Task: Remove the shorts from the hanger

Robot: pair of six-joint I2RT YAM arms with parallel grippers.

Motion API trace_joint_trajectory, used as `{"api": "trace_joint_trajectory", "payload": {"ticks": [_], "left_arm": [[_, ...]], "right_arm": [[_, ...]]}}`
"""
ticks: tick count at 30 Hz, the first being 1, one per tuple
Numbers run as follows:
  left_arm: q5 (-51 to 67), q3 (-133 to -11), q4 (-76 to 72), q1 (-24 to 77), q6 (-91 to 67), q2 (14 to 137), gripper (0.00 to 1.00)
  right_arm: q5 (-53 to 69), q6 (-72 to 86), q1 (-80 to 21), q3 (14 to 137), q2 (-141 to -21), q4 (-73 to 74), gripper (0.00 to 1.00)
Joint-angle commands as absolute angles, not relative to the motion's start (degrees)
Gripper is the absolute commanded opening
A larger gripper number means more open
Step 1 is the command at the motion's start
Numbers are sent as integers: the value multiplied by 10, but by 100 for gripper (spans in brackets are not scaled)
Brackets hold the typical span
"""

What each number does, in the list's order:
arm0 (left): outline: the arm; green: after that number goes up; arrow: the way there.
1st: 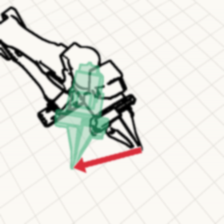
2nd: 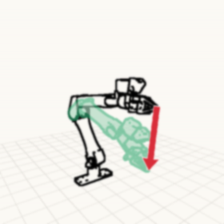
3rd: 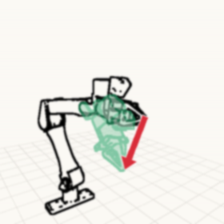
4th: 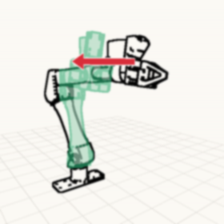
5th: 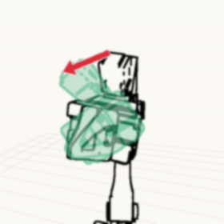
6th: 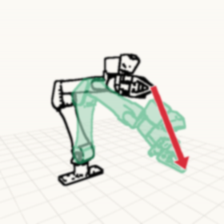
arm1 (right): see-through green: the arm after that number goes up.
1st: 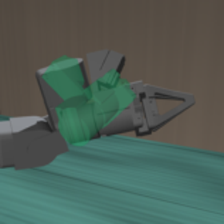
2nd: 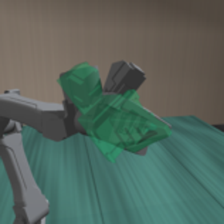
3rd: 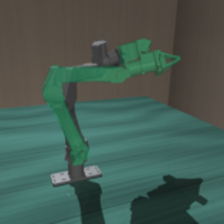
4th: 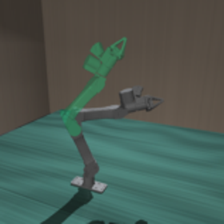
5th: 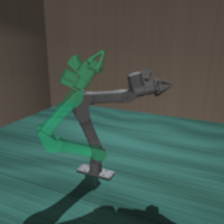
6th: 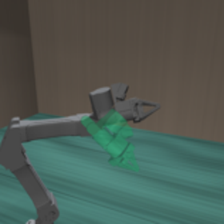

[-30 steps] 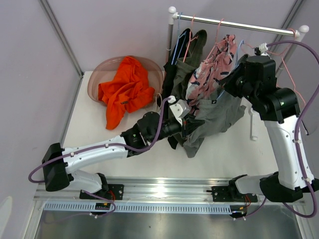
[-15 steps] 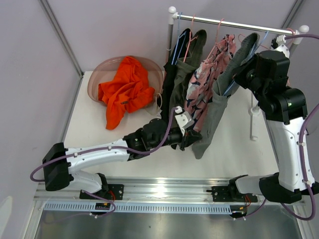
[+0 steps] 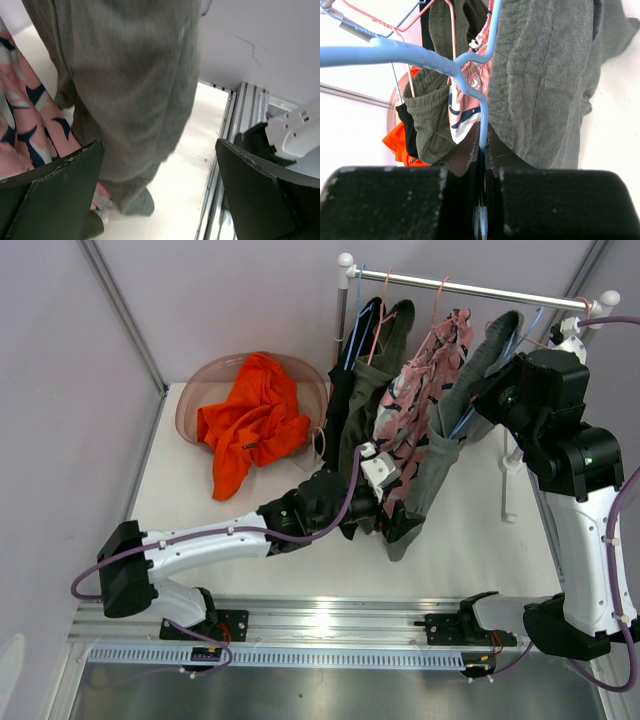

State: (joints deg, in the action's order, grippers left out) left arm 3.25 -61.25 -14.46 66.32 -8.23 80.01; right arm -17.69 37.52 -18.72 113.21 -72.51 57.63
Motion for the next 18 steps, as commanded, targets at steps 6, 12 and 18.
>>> {"api": "trace_joint_trajectory", "payload": {"ticks": [6,12,18], "left_arm": [[28,-734,-169,666,-55,898,76],[38,-758,-168,667,-81,942,0],[11,-557,-226,692,-135,809,0]], "right_arm": [[-167,381,-188,1143,-705,514,0],[-154,367,-170,1239,-749,557,0],[-80,348,-76,1340,-813,590,0]]}}
